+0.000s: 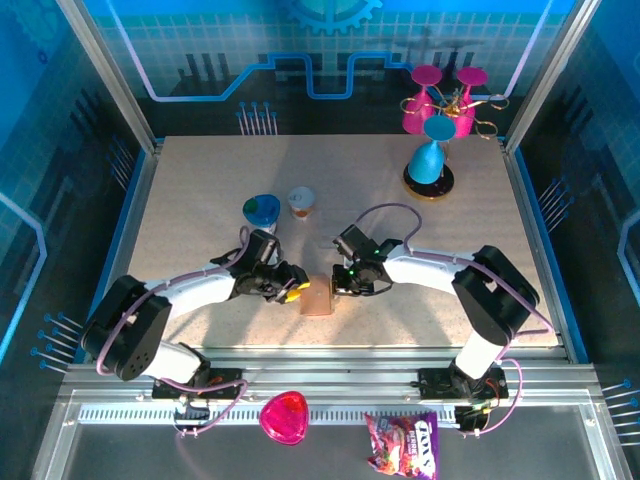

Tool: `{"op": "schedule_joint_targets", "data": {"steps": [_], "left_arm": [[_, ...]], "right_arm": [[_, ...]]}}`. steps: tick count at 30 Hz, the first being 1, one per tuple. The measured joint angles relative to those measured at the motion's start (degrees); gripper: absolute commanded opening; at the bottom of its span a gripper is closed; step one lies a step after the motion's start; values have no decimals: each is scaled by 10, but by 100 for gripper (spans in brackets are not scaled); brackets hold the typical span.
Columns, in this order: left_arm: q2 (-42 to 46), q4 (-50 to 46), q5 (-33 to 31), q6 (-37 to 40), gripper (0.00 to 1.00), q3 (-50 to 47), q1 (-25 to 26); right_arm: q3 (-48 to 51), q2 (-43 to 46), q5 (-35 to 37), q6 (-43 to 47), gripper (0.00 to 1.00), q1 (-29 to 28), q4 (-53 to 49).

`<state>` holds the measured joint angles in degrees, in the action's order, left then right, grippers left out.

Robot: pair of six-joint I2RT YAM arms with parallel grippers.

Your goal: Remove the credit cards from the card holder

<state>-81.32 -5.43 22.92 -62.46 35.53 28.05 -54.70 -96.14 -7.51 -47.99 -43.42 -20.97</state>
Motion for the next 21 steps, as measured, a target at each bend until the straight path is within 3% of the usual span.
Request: {"op": "schedule_joint_targets", "data": {"steps": [6, 13, 21], "left_arm": [[39, -26, -2, 26, 39, 7, -43], [71, -55, -1, 55, 50, 7, -94], [82, -104, 1, 100, 59, 32, -106]], "right_arm": [[0, 50, 18, -1, 4, 0, -5], [-6, 89, 42, -3, 2, 0, -21], [-53, 93, 55, -5, 2, -7, -42]]}}
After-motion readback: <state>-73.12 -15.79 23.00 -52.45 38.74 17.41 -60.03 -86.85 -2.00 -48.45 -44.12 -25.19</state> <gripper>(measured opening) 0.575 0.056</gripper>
